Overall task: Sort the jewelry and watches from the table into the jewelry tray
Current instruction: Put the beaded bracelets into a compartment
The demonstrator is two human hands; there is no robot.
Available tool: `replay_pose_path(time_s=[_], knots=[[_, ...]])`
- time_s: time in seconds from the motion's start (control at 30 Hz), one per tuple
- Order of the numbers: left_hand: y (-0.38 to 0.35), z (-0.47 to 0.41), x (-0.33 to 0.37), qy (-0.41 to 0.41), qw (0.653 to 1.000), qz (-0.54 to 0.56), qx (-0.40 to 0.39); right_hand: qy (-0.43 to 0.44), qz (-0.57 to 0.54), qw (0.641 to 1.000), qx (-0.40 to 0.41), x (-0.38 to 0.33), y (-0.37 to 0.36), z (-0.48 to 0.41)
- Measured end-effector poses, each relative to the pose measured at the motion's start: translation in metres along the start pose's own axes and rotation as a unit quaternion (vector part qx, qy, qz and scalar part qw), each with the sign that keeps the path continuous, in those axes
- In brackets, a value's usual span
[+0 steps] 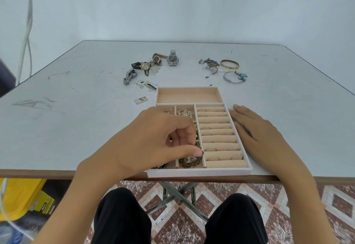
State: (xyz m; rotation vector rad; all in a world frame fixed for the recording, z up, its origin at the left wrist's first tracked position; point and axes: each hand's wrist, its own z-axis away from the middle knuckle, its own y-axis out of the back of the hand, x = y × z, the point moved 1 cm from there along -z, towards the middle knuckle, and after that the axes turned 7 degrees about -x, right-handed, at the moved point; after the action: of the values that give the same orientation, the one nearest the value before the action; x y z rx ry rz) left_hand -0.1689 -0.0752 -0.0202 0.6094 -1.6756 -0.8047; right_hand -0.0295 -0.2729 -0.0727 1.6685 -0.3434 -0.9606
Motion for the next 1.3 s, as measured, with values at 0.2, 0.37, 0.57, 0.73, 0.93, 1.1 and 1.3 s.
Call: replay_pose_path(time_s=[0.2,0.37,0.57,0.73,0.93,1.1,1.3], knots=[[-0.002,0.005,0.000,0.022,0.997,-0.077,0.005,-0.004,-0.001,1.000,0.002,-0.001,0.000,0.000],[-0.008,0.004,-0.001,0.014,0.999,-0.048,0.010,-0.003,-0.003,1.000,0.003,-0.001,0.000,0.001],[-0.004,0.007,-0.005,0.002,1.000,0.000,0.020,-0.005,-0.005,1.000,0.004,-0.002,0.000,0.001],[-0.006,0.008,0.001,0.021,0.999,-0.024,0.015,-0.004,-0.004,1.000,0.004,-0.002,0.000,0.001],[-0.010,0.007,0.003,0.030,0.997,-0.061,0.030,-0.006,0.002,1.000,0.003,-0.002,0.000,0.001],[-0.011,0.005,0.006,0.032,0.995,-0.079,0.048,-0.008,-0.003,1.000,0.002,-0.002,0.000,0.001],[-0.011,0.001,0.003,0.038,0.995,-0.083,0.041,-0.007,-0.005,1.000,0.006,-0.001,-0.001,0.001]])
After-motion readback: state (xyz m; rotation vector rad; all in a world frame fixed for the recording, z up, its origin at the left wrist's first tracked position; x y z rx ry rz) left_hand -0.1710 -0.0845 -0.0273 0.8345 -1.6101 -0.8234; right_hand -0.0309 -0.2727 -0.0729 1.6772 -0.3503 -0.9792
